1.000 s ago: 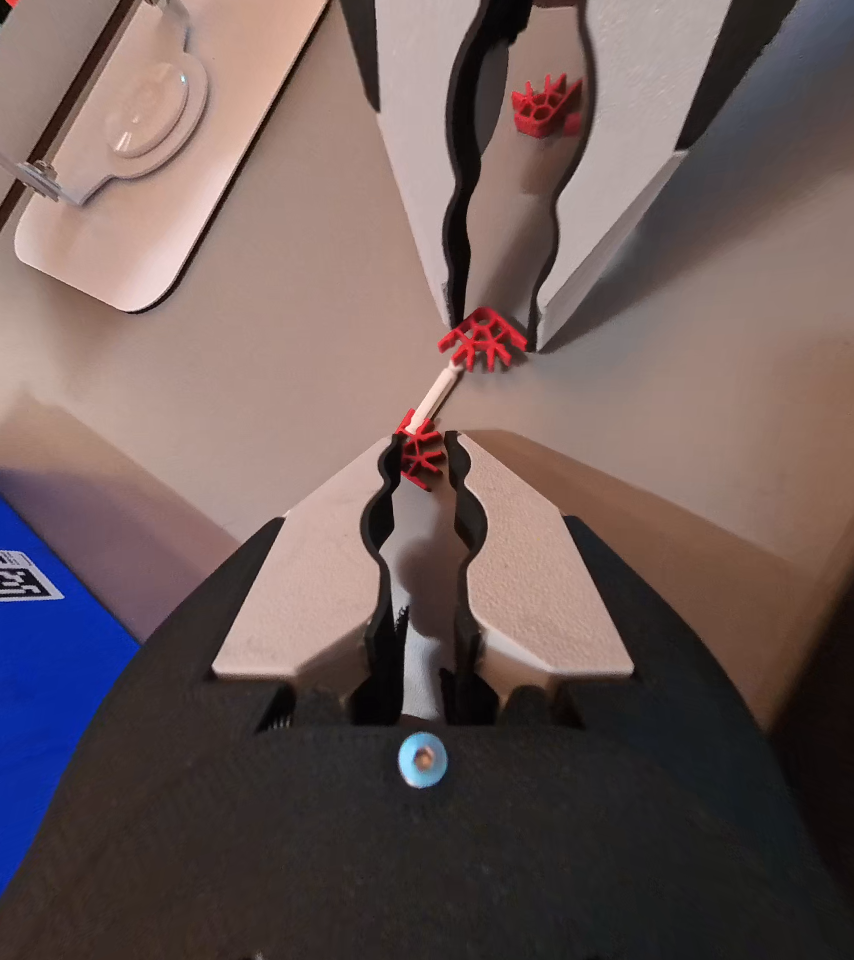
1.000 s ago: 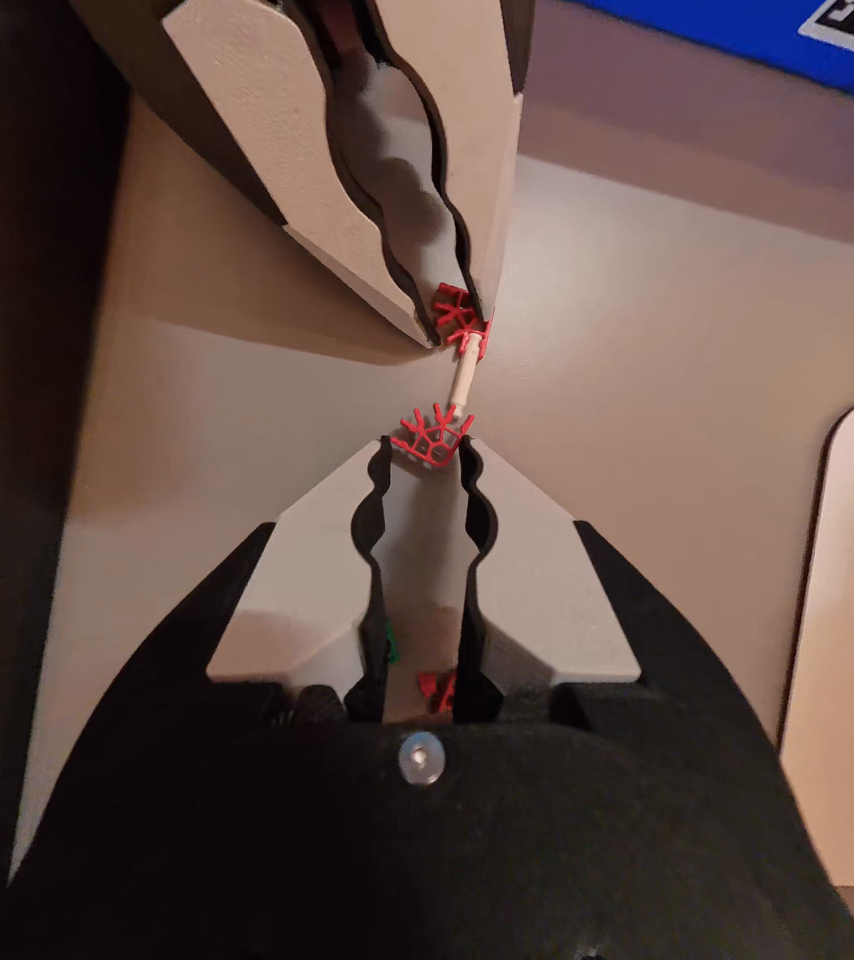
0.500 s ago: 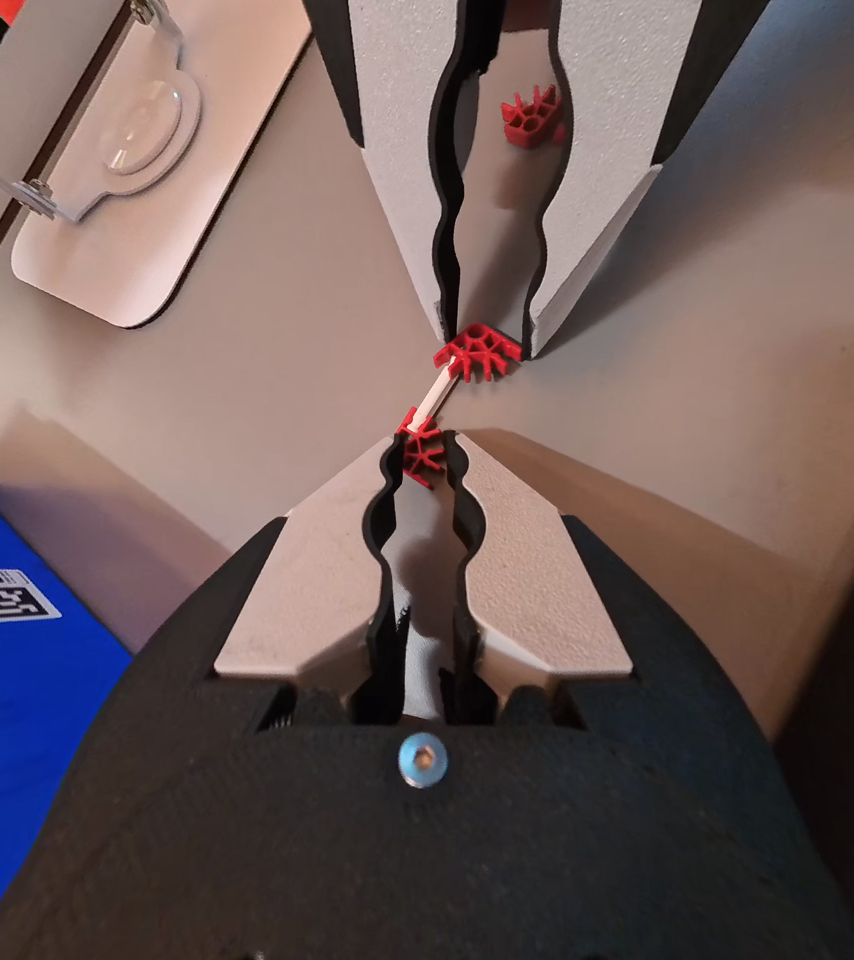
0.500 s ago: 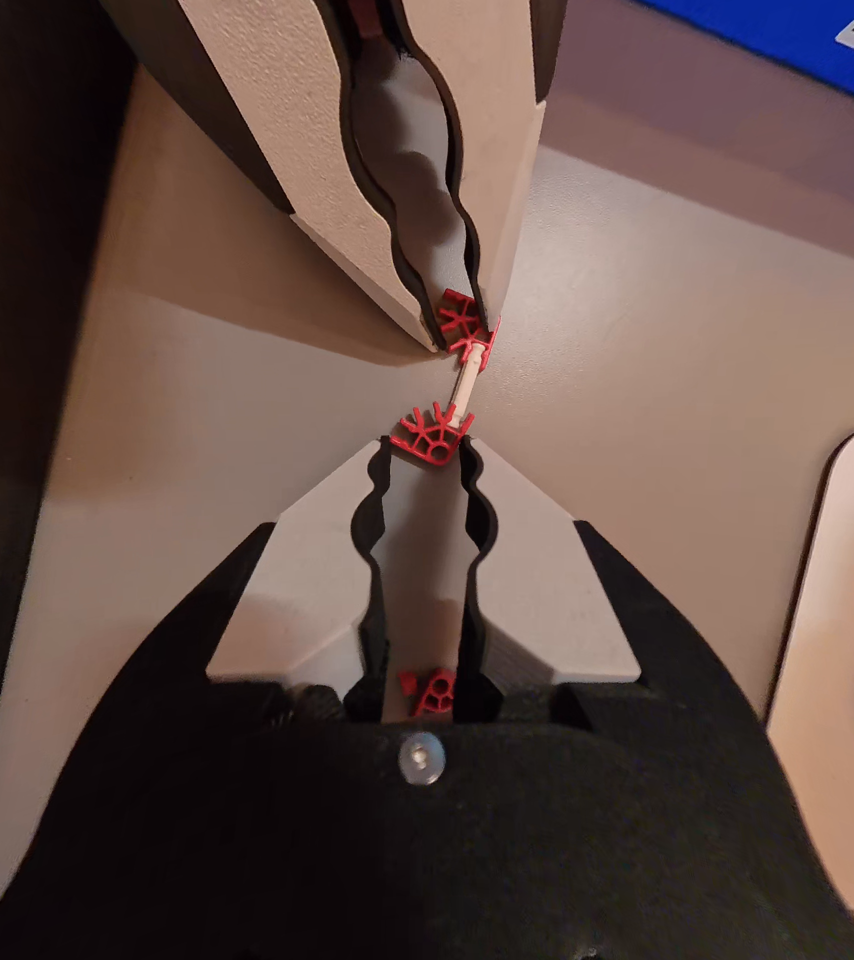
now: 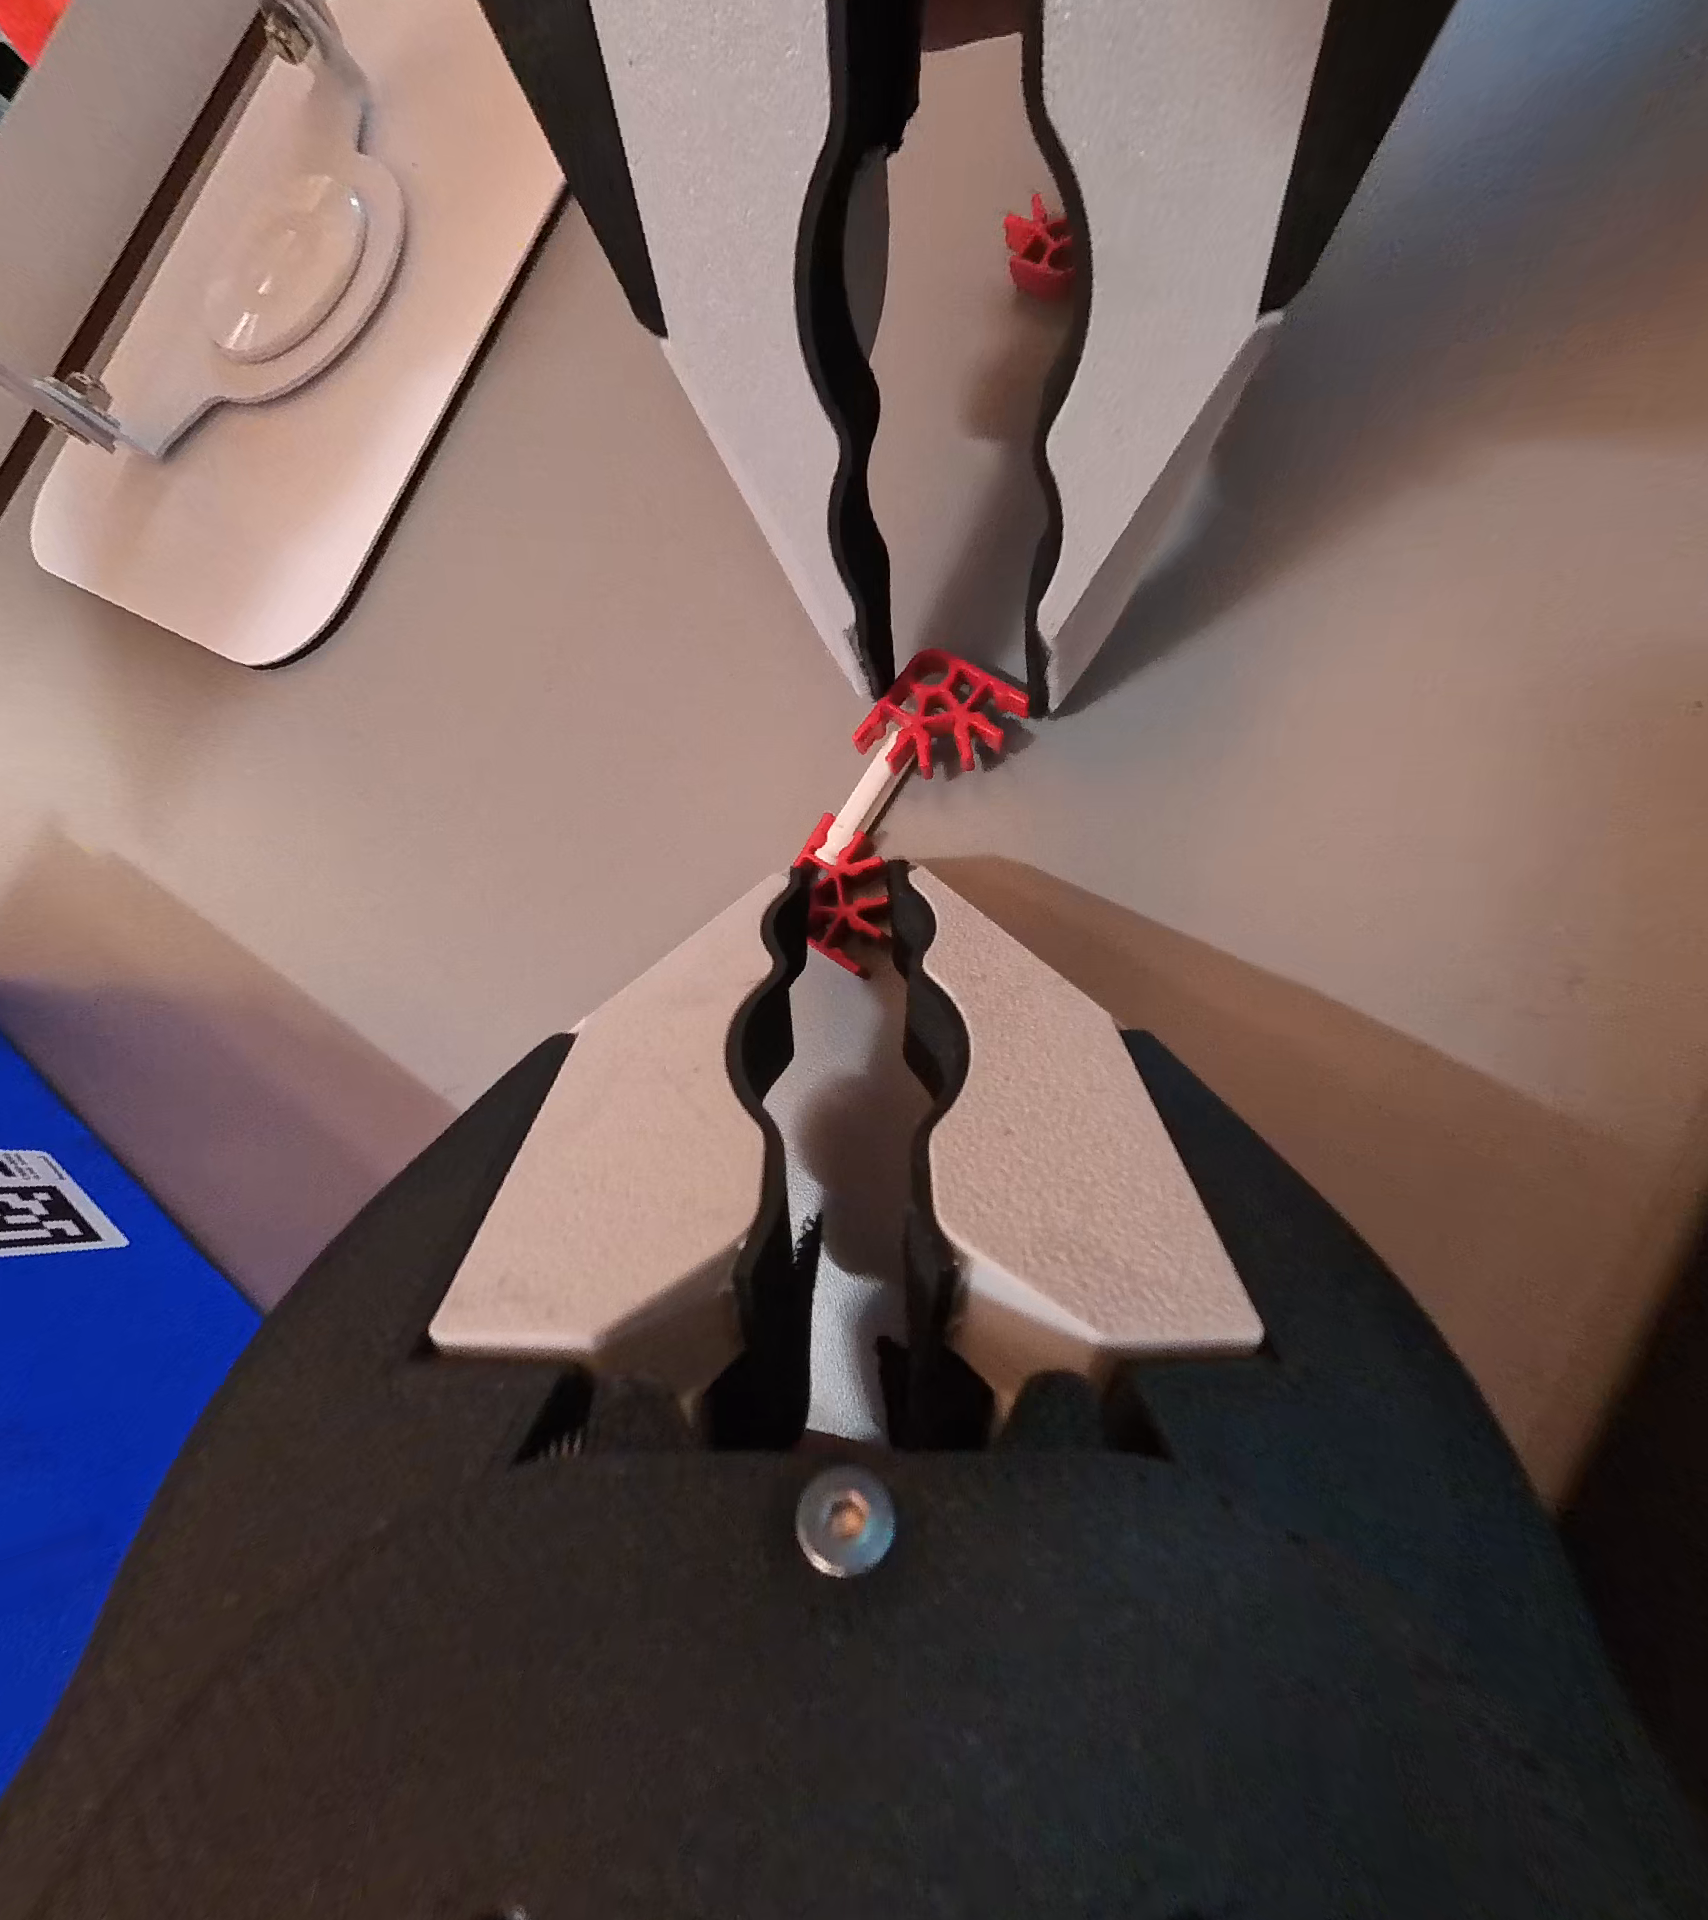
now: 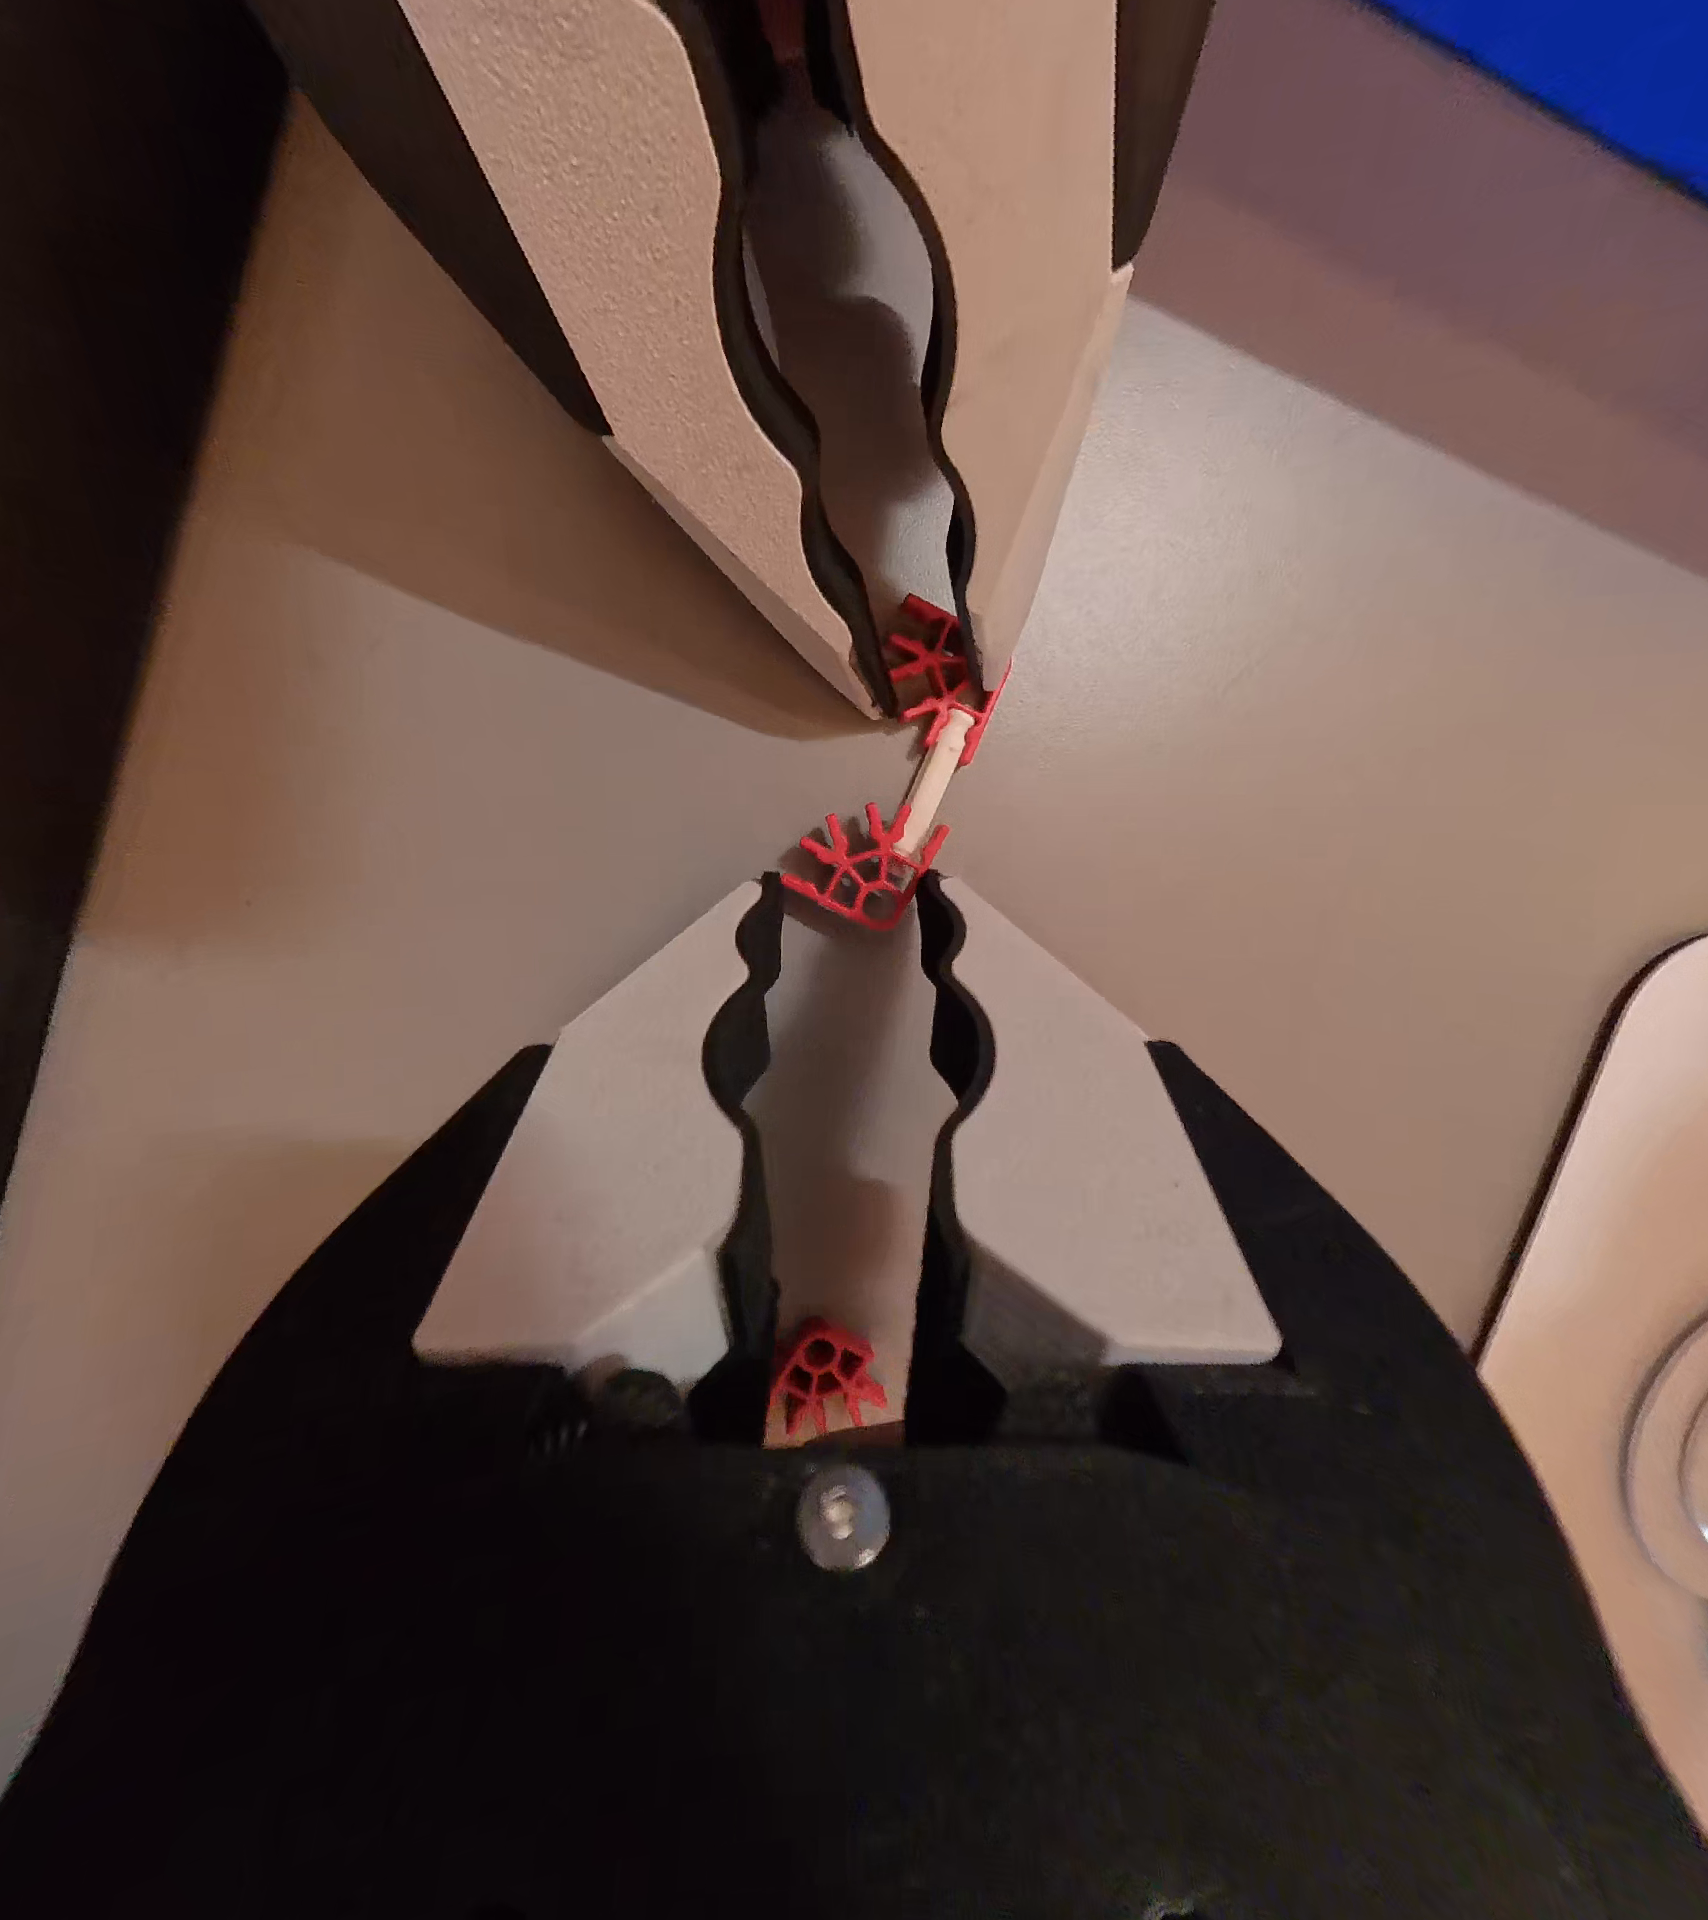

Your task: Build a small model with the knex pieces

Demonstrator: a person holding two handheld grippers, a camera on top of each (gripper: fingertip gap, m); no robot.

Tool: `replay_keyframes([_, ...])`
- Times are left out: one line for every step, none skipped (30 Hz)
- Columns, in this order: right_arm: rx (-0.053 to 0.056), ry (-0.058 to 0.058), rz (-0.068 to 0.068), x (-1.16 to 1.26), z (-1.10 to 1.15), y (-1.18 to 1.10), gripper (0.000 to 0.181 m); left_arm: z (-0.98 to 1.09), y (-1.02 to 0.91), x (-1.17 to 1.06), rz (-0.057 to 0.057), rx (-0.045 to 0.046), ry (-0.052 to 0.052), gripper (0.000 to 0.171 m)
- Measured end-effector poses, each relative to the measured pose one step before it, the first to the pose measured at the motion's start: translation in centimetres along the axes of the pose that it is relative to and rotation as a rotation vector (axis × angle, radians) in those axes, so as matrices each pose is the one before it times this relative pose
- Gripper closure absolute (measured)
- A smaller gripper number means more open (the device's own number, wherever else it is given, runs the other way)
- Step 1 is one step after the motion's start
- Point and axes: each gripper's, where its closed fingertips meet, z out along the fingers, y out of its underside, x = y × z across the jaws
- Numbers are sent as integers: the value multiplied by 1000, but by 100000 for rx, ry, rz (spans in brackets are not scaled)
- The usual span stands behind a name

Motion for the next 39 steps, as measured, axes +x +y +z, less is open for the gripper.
replay_keyframes([87,-723,88,-60,37,4,157,-1,-2,-2,29,70,25,158])
replay_keyframes([19,-268,-241,-17,33,26,157,-3,2,6,-37,36,50,158])
replay_keyframes([-208,-185,-342,10,3,64,157,-1,7,-2,-12,1,65,158])
replay_keyframes([-382,-521,-237,-40,-9,113,157,-4,0,10,186,5,100,158])
replay_keyframes([-96,-395,-120,2,-25,63,157,6,-3,-1,7,15,62,158])
replay_keyframes([168,-220,102,24,-11,16,157,2,-3,6,-8,22,37,158])
replay_keyframes([119,-156,-9,-1,-10,25,157,-2,0,-2,1,56,11,158])
replay_keyframes([-11,175,-276,26,-50,29,157,2,0,-1,-98,47,33,158])
replay_keyframes([172,248,-390,16,-68,-8,157,3,-5,1,0,39,6,158])
replay_keyframes([160,-218,-251,-64,-60,-27,157,-2,4,-2,2,-25,-13,158])
replay_keyframes([-94,-355,-92,-93,-20,5,157,4,-3,0,17,-29,-14,158])
replay_keyframes([-549,-291,-71,-84,16,68,158,1,-2,5,-44,17,17,158])
replay_keyframes([-914,-129,-348,-84,26,126,157,2,2,1,-101,35,45,158])
replay_keyframes([-616,447,-520,14,7,99,158,6,-2,-5,-21,12,13,158])
replay_keyframes([-282,588,-28,80,11,19,158,2,-9,9,7,18,-23,158])
replay_keyframes([-125,-146,216,-14,35,-24,157,11,-14,0,13,-6,-45,158])
replay_keyframes([-41,-479,-181,-98,59,-22,157,6,-12,5,72,-16,-42,158])
replay_keyframes([-24,68,-167,-2,52,-23,157,10,-2,1,92,-43,-86,159])
replay_keyframes([-11,106,238,32,30,-8,157,-3,0,-7,63,-51,-105,159])
replay_keyframes([-7,87,191,28,-1,9,157,5,-1,-2,-113,6,-6,158])
replay_keyframes([112,495,61,72,-19,-4,157,5,-2,-9,-46,9,-26,158])
replay_keyframes([215,639,346,116,-3,-25,156,6,3,-1,76,-19,-84,158])
replay_keyframes([-92,114,594,45,-11,18,153,4,-8,12,16,-43,-20,158])
replay_keyframes([-250,-72,421,-2,-53,50,148,-1,3,-9,23,-20,-51,158])
replay_keyframes([73,382,207,69,-124,37,145,-2,-10,4,124,25,-60,158])
replay_keyframes([404,428,367,83,-203,2,142,3,5,-8,119,18,-80,158])
replay_keyframes([960,165,717,61,-280,-57,138,-1,-4,2,63,-20,-43,158])
replay_keyframes([2001,662,1180,172,-361,-198,136,-5,1,4,56,0,-6,159])
replay_keyframes([3164,1133,1847,265,-381,-388,139,6,-3,-5,-4,16,23,159])
replay_keyframes([3449,801,2073,202,-312,-461,147,5,-2,2,-78,7,39,158])
replay_keyframes([2665,1269,1821,214,-131,-326,164,1,-2,4,-12,18,21,159])
replay_keyframes([1237,1199,1175,170,78,-68,173,-4,4,1,-28,23,16,159])
replay_keyframes([-86,78,180,-45,212,166,181,-9,11,2,-45,29,41,159])
replay_keyframes([-542,305,51,20,292,247,181,8,-2,-6,-127,58,47,158])
replay_keyframes([-84,501,796,113,296,142,181,1,3,0,-79,27,49,158])
replay_keyframes([496,-738,1092,-29,261,2,181,-8,0,-3,-59,0,58,159])
replay_keyframes([569,-1185,575,-136,224,-56,181,5,-1,1,-50,2,45,159])
replay_keyframes([283,67,82,33,145,-60,181,-6,9,-2,8,-8,17,159])
replay_keyframes([448,-88,6,-16,43,-116,181,1,-2,1,-18,16,-2,159])
